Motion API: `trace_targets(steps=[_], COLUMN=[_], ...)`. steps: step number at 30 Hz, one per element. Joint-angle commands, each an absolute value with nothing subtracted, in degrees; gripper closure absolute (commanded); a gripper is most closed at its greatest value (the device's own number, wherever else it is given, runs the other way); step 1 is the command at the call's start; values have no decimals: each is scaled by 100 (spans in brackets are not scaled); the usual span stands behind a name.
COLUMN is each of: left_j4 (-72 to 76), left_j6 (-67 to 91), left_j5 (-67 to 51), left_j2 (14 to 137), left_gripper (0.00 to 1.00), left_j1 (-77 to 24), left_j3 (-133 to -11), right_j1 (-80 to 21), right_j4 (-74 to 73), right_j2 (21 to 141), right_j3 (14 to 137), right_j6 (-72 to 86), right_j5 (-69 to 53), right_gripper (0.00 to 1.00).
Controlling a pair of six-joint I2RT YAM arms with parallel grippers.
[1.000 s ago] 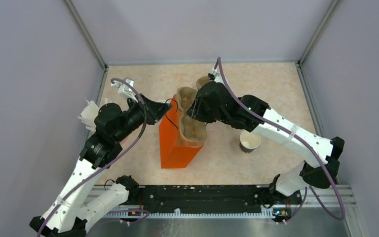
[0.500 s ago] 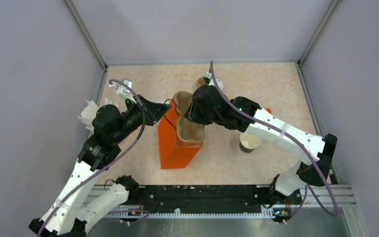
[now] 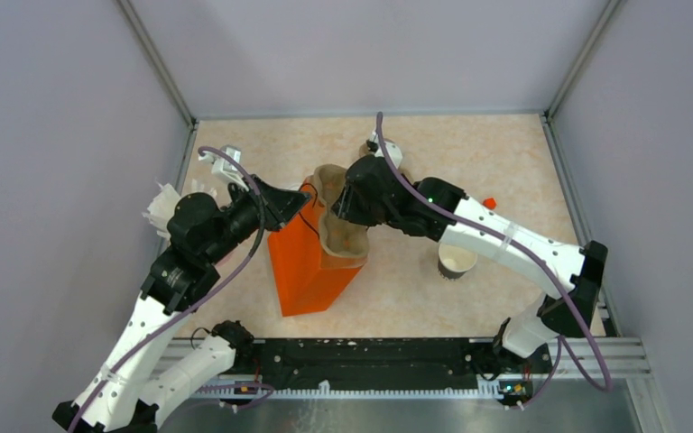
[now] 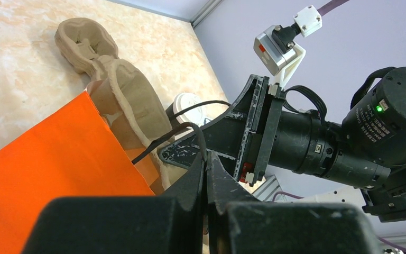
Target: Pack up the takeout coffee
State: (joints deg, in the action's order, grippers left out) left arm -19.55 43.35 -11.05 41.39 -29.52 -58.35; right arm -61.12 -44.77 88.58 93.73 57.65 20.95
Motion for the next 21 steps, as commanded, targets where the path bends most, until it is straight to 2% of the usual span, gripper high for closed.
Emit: trace_targets(steps=[1,21], left_j4=[-1822,-1696], left_j6=[4232,4236], left_j5=[-1102,-1117], left_j2=[4078,4111], left_gripper=[100,100], left_j1=[-2944,-2942], left_j3=[-5848,-5731], right_j1=[-6189,-6155], right_j4=[-4158,-2676], right_j2=[8745,8248], right_j3=[9356,8502], right_j6=[5726,6451], right_j5=[2070,2215], right_gripper=[70,70])
